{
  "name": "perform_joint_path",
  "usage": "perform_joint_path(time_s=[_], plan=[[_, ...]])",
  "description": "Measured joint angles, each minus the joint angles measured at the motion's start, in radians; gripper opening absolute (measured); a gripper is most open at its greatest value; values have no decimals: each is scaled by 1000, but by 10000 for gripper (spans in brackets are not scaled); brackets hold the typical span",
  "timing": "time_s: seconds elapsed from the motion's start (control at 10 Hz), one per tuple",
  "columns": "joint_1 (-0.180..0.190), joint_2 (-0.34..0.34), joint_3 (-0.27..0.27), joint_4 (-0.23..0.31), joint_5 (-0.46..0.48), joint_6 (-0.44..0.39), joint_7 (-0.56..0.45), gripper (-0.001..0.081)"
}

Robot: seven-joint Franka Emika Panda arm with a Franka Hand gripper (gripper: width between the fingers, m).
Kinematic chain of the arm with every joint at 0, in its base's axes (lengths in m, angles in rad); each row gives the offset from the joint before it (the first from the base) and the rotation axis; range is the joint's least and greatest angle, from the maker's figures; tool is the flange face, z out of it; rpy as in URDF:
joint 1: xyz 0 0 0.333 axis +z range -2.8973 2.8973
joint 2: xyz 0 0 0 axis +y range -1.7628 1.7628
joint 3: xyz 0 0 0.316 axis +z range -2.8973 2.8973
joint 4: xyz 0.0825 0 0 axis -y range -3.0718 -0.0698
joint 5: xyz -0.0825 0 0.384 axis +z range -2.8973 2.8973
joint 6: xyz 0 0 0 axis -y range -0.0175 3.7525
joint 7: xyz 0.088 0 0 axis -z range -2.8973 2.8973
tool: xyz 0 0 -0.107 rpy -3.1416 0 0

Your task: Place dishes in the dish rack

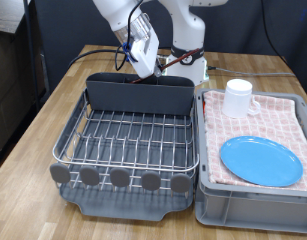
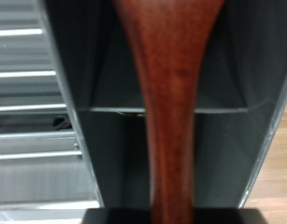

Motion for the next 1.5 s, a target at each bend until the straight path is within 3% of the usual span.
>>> perform_joint_path(time_s=[0.8,0.9,1.0,1.1,1.2,1.4,1.5], plan=[[-1,17,-3,12,-10,16,27,75],[-1,17,-3,13,-10,28,25,205],[-1,17,-3,13,-10,30,24,205],[-1,17,-2,14,-10,30,23,369],[-1,17,1,14,-17,37,26,369],[-19,15,61,15,-185,93,164,700],[-23,7,109,16,-270,116,262,700]])
